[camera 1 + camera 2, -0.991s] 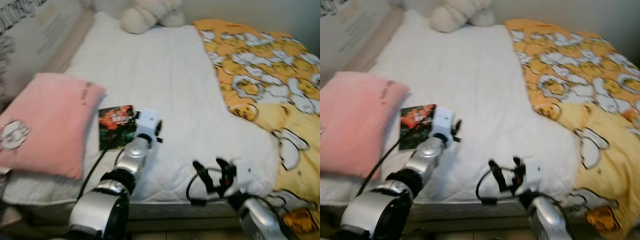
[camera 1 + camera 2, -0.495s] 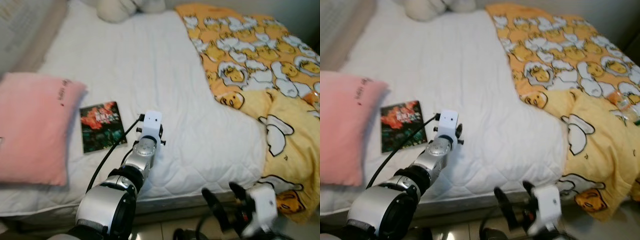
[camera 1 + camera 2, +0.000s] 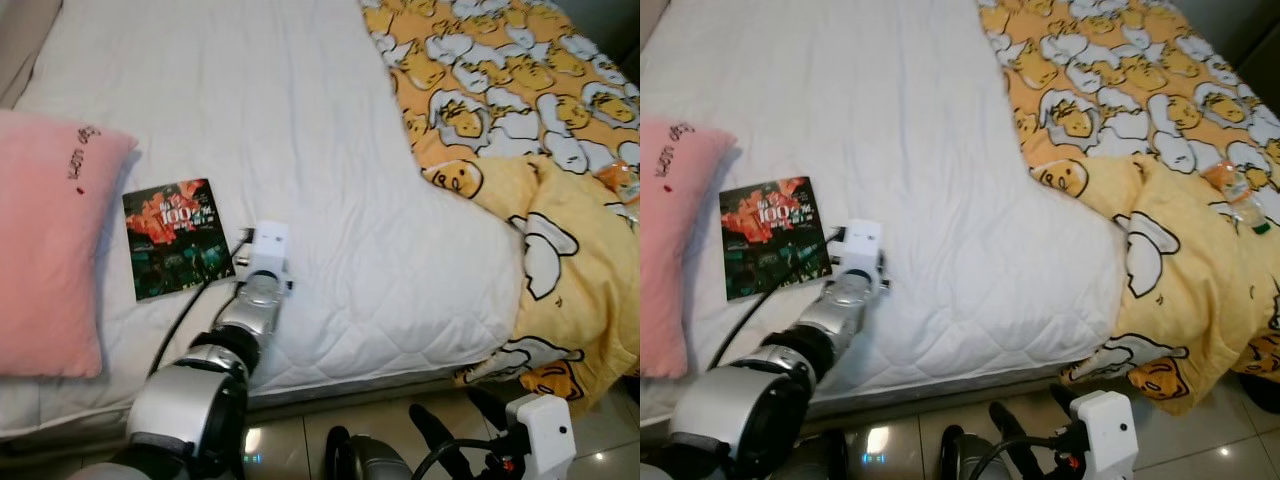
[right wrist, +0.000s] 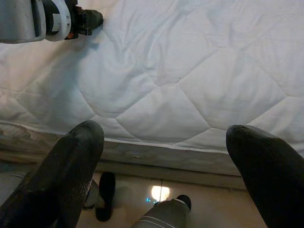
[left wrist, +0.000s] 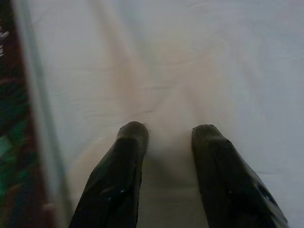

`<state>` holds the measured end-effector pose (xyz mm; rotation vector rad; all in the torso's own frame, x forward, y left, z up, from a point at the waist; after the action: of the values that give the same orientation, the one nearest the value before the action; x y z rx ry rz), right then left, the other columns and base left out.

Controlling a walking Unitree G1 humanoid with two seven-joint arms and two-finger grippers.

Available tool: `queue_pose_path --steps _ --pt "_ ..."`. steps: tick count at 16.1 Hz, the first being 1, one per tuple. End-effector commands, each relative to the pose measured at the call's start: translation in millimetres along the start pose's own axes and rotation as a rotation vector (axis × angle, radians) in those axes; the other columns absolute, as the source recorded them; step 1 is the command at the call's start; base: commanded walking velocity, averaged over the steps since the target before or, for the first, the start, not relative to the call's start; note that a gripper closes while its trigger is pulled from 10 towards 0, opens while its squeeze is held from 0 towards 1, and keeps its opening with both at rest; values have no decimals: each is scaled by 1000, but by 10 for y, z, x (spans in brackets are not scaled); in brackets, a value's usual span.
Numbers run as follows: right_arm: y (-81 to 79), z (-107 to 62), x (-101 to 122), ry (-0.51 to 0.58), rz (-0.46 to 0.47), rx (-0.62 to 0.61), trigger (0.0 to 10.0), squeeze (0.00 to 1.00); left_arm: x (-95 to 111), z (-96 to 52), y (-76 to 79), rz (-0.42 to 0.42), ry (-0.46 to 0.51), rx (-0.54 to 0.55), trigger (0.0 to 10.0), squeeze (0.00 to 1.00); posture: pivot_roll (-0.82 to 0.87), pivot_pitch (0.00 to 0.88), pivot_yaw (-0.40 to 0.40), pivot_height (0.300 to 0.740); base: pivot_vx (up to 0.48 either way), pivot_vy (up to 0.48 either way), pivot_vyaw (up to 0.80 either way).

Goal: Clean up the room

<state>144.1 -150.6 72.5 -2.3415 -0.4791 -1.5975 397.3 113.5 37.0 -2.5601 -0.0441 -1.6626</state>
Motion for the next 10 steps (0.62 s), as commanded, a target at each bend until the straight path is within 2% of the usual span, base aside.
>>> queue_pose_path --steps 1,2,5,7,8,10 --pt "7 -63 -35 -36 2 4 10000 0 -8 10 -144 35 3 69 10000 0 -289 228 -162 736 0 0 0" --pt "2 -68 -39 -42 3 10 10000 0 22 20 -271 48 26 109 10000 0 -286 227 -163 736 0 0 0" --pt "0 -90 -62 -56 6 15 10000 0 -33 11 -351 58 26 131 10000 0 -273 223 -165 736 0 0 0" --pt "-11 -92 -104 -73 10 26 10000 0 -194 -17 -431 42 -6 151 10000 0 -252 224 -166 736 0 0 0" --pt "-28 -68 -120 -76 13 40 10000 0 -321 -46 -522 44 -30 180 10000 0 -243 222 -164 736 0 0 0" --pt "-39 -25 -136 -77 14 52 10000 0 -434 -74 -624 45 -52 204 10000 0 -222 217 -163 736 0 0 0"
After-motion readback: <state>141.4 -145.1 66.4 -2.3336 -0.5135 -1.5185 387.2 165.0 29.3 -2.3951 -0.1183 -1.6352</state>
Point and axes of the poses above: a point about 5 cm out from each wrist's last joint towards the gripper, its own z axis pointing out of the wrist towards the gripper, its own x axis along the axis of the wrist's last joint, y = z × x, the point moved 5 cm from there along z, pointing out of the wrist towards the gripper, and after that the axes turned 11 degrees about -z, right-handed, at the moved point
